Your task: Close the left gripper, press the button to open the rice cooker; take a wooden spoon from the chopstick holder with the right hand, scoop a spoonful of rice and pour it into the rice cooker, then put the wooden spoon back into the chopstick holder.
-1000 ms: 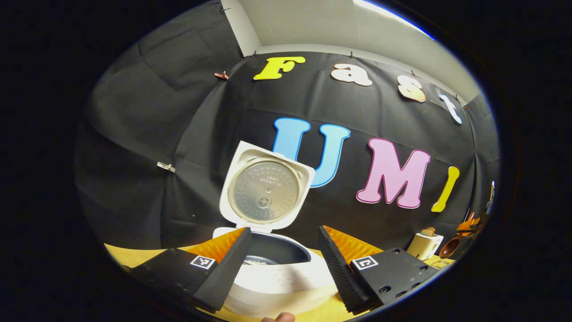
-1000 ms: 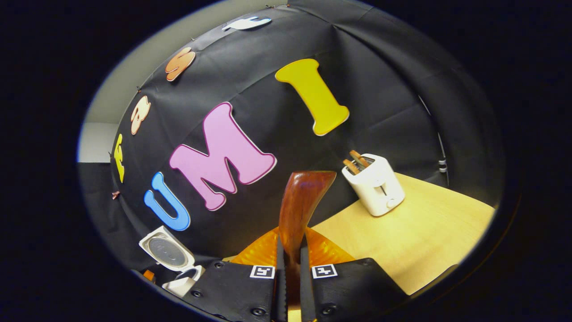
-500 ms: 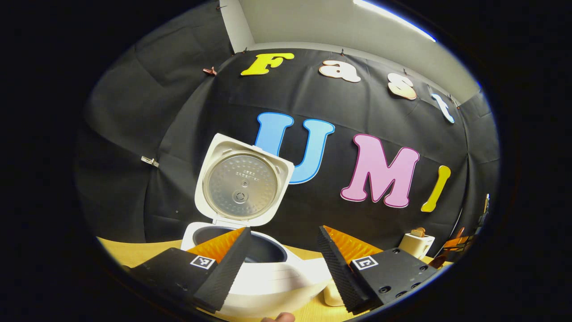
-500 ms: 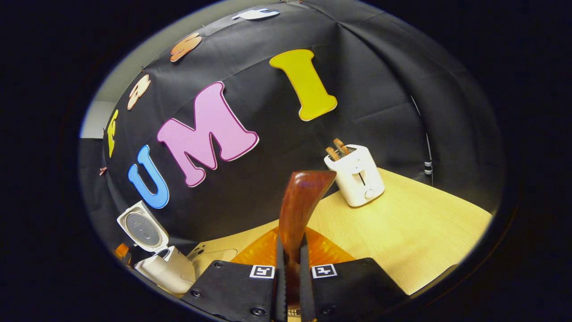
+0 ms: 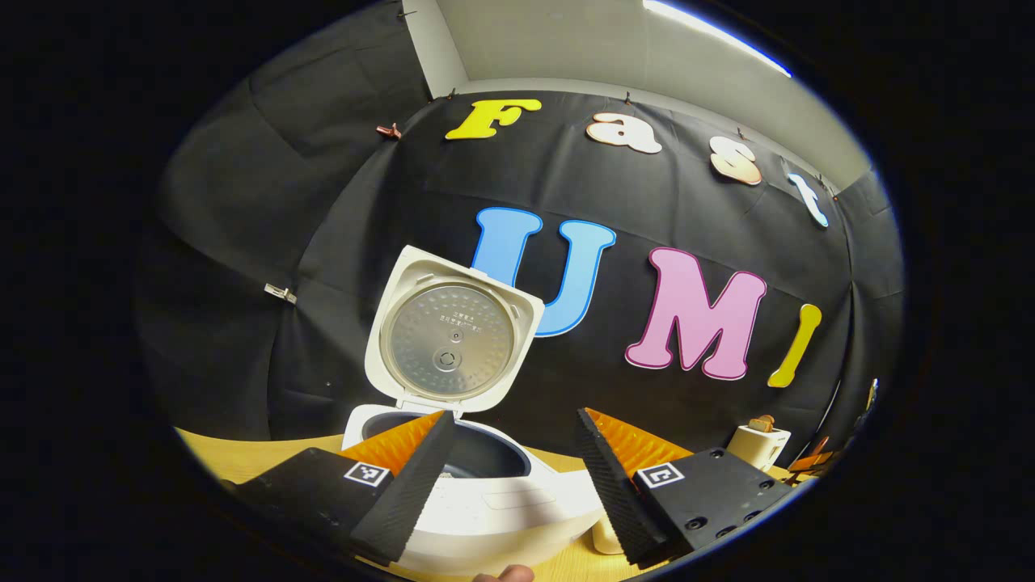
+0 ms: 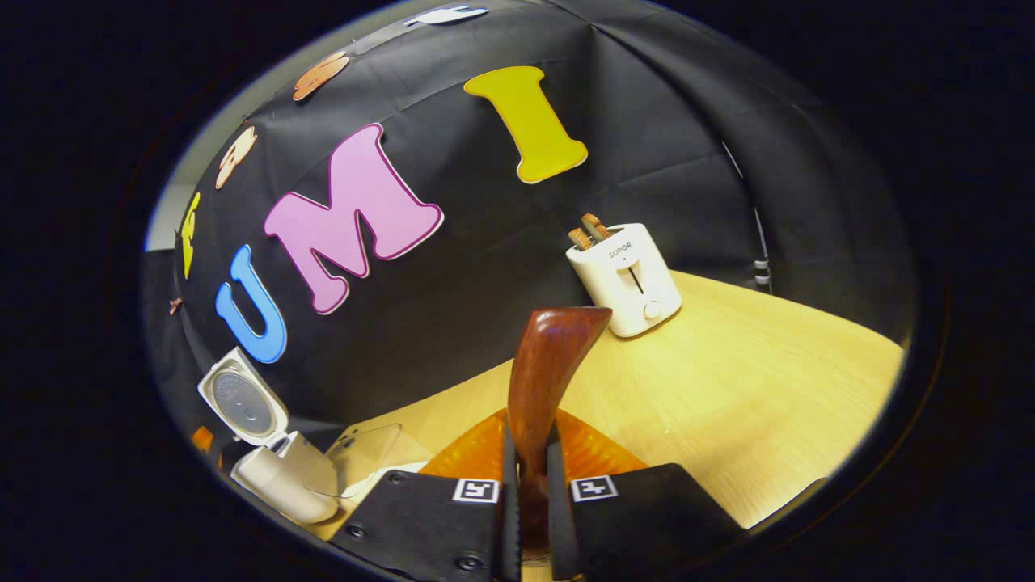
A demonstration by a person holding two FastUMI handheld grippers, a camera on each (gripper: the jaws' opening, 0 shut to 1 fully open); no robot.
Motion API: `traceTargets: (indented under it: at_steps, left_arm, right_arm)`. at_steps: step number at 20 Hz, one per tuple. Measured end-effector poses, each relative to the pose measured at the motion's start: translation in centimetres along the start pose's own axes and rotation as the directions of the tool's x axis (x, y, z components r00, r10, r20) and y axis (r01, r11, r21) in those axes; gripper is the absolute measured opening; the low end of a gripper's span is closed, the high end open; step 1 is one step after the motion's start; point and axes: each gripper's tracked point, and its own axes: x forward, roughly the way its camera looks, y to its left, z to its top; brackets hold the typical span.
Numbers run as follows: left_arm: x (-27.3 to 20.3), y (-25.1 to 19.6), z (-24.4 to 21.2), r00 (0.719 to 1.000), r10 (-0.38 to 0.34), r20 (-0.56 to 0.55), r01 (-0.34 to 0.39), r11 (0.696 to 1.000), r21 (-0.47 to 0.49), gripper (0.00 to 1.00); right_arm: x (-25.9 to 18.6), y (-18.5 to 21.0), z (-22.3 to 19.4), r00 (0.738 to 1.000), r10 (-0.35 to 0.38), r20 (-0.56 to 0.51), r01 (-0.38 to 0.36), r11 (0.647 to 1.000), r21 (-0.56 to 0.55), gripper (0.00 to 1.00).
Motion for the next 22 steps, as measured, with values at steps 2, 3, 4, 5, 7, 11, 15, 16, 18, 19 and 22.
traceTargets:
  at_steps: [2,3,4,5,7,11,15,16,18,19,22]
  left_arm:
    - [0.0,-0.2,-0.1,1.0,-0.003,-0.005,0.003,1.0,0.0,0.95]
    - [-0.1,-0.2,0.0,1.0,-0.002,-0.005,0.002,1.0,0.001,0.95]
    - [-0.3,-0.2,0.0,1.0,0.001,-0.003,-0.001,1.0,0.003,0.95]
    - [-0.5,-0.3,0.1,1.0,0.001,-0.002,-0.001,1.0,0.005,0.95]
    - [-1.0,-0.7,0.5,1.0,-0.002,0.007,0.002,1.0,0.009,0.95]
    - [-2.0,-2.0,2.2,0.998,-0.041,0.05,0.039,0.998,0.05,0.95]
    - [-0.1,-1.5,7.0,0.996,-0.034,0.077,0.025,0.993,0.117,0.95]
    - [0.7,-1.7,8.6,0.995,-0.042,0.093,0.031,0.993,0.114,0.95]
    - [2.9,-2.1,11.6,0.991,-0.068,0.116,0.057,0.993,0.099,0.95]
    - [4.4,-1.9,12.7,0.992,-0.056,0.116,0.046,0.995,0.093,0.95]
    - [9.6,-0.1,15.6,0.992,0.012,0.123,-0.028,0.992,0.125,0.95]
  right_arm:
    - [-0.4,-0.3,0.9,1.0,-0.016,0.024,0.016,1.0,0.006,0.34]
    - [-0.7,-0.3,1.3,0.999,-0.023,0.041,0.023,1.0,0.001,0.55]
    - [-1.1,-0.5,2.0,0.997,-0.037,0.062,0.038,0.999,-0.01,0.4]
    - [-1.8,-1.0,2.8,0.995,-0.05,0.085,0.052,0.998,-0.024,0.36]
    - [-3.4,-1.3,4.4,0.99,-0.061,0.129,0.068,0.996,-0.049,0.54]
    - [-6.9,-0.8,6.4,0.978,-0.05,0.202,0.081,0.986,-0.148,0.57]
    - [-9.4,0.9,6.5,0.978,0.009,0.208,0.044,0.968,-0.248,0.57]
    - [-9.8,1.3,6.4,0.978,0.027,0.206,0.028,0.966,-0.257,0.57]
    - [-10.4,2.2,6.0,0.977,0.065,0.202,-0.005,0.958,-0.286,0.57]
    - [-10.9,2.6,5.7,0.975,0.083,0.205,-0.016,0.952,-0.306,0.57]
    - [-11.8,3.6,5.7,0.969,0.123,0.216,-0.037,0.931,-0.363,0.57]
